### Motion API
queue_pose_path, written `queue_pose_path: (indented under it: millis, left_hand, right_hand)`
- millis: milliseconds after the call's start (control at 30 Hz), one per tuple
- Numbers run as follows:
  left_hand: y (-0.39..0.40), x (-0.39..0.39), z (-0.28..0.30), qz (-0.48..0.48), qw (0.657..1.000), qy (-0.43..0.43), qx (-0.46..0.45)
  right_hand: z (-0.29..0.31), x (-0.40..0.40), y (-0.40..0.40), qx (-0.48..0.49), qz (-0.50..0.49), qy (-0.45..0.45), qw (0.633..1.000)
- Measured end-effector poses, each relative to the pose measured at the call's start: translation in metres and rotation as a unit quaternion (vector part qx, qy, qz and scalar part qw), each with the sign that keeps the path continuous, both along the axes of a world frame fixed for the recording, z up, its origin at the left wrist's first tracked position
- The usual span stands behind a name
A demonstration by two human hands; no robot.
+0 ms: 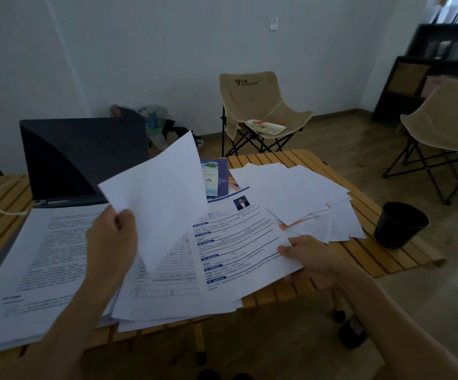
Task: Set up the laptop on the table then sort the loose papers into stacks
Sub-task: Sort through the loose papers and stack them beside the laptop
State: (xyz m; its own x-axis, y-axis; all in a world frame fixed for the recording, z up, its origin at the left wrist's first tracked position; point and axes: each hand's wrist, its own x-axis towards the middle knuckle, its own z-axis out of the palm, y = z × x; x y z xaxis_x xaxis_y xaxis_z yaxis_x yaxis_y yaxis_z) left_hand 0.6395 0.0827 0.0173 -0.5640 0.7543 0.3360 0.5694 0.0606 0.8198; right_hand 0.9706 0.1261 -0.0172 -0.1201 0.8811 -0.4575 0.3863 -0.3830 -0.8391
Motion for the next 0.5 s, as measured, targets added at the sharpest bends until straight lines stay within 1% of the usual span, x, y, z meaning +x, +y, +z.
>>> queue_pose_path:
  millis: [67, 133, 200, 267, 367, 500]
  left_hand:
    - [-0.006, 0.017, 0.007, -0.064, 0.995, 0.066, 0.045]
    - [-0.008, 0.034, 0.006, -0.167, 0.973, 0.147, 0.056]
    - [-0.007, 0.054, -0.005, -0.264, 0.944, 0.199, -0.004]
    - [-0.004, 0.073, -0.024, -0.339, 0.914, 0.209, -0.072]
    - [-0.003, 0.096, -0.053, -0.392, 0.879, 0.235, -0.136]
    - [-0.008, 0.104, -0.07, -0.39, 0.86, 0.263, -0.195]
  right_hand:
    - [-0.002, -0.005, -0.003, 0.027, 0.015, -0.048, 0.998]
    - [-0.006, -0.011, -0.007, 0.055, 0.027, -0.088, 0.994]
    - [-0.013, -0.018, -0.009, 0.065, 0.032, -0.095, 0.993]
    - [-0.017, -0.024, -0.009, 0.071, 0.02, -0.087, 0.993]
    - [-0.019, -0.03, -0.011, 0.073, -0.003, -0.088, 0.993]
    - [-0.019, -0.029, -0.011, 0.076, 0.033, -0.115, 0.99]
